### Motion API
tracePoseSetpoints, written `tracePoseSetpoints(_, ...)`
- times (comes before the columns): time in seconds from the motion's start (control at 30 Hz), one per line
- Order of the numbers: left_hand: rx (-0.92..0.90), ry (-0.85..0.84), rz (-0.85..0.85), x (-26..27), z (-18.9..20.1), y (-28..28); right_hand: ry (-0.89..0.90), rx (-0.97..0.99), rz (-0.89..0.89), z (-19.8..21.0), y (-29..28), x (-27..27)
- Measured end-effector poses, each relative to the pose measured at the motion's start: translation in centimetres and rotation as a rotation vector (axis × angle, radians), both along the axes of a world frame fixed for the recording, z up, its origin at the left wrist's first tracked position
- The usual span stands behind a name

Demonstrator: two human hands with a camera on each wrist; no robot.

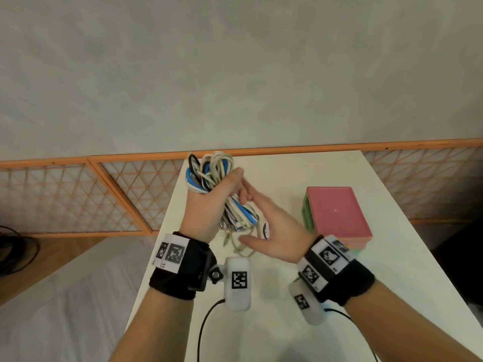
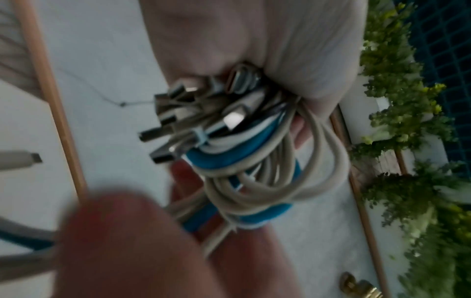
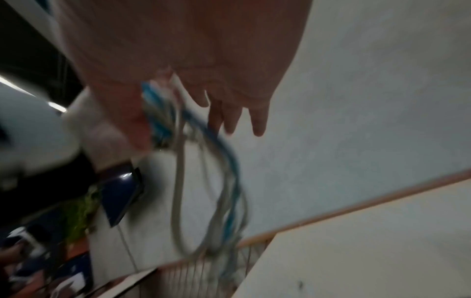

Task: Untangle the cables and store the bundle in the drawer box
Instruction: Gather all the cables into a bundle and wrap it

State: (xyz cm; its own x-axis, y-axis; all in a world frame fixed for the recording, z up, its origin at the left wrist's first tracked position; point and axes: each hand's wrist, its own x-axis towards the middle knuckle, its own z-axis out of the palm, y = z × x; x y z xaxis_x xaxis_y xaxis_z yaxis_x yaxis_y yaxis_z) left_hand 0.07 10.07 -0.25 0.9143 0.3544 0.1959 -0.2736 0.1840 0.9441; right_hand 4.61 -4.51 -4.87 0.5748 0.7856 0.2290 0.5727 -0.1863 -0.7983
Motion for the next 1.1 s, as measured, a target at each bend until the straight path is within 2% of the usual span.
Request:
tracePoseSetpoints(0.1, -0.112, -0.017, -0.09, -0.2, 0.5, 0.0, 0.081, -0.003, -0.048, -0.6, 1.2, -0.4)
tracePoseSetpoints(0.2, -0.169, -0.002, -0.057, -1.2, 0.8, 2.1, 0.038, -0.125, 0.003, -1.8, -0.3, 0.2)
tracePoseSetpoints(0.27, -0.138, 0.04, -0.025, -1.9, 0.5, 3.7, 0.049, -0.185, 0.031, -2.0, -1.4, 0.7)
tracePoseSetpoints(0.33, -0.047, 0.119, -0.005, -2.4, -0.2, 4.6, 0.055, -0.272, 0.077, -1.6, -2.2, 1.4)
tracePoseSetpoints(0.4, 0.124, 0.186, 0.03, -2.6, -0.8, 4.8, 0.02, -0.349, 0.109, -1.0, -2.7, 2.0)
tracePoseSetpoints(0.5, 0.369, 0.264, 0.065, -2.6, -1.1, 3.8, -0.214, -0.551, 0.154, -0.3, -2.3, 2.3)
tracePoseSetpoints(0.57, 0.509, 0.299, 0.03, -2.5, -1.1, 3.0, -0.31, -0.681, 0.176, -0.1, -1.9, 2.4)
tracePoseSetpoints(0.63, 0.623, 0.323, -0.065, -2.3, -1.3, 2.1, -0.345, -0.724, 0.202, 0.4, -1.7, 2.2)
tracePoseSetpoints(0.7, 0.633, 0.349, -0.166, -2.2, -1.7, 1.3, -0.355, -0.71, 0.218, 1.0, -1.4, 2.2)
tracePoseSetpoints(0.8, 0.476, 0.347, -0.279, -2.0, -2.7, 0.0, -0.312, -0.653, 0.208, 2.1, -1.0, 2.5)
tracePoseSetpoints(0.9, 0.353, 0.322, -0.321, -2.1, -3.0, -1.4, -0.193, -0.505, 0.166, 2.6, -1.3, 2.8)
tracePoseSetpoints(1.1, 0.408, 0.374, -0.4, -1.2, -2.4, -1.0, 0.108, -0.218, -0.1, 2.3, -2.2, 1.9)
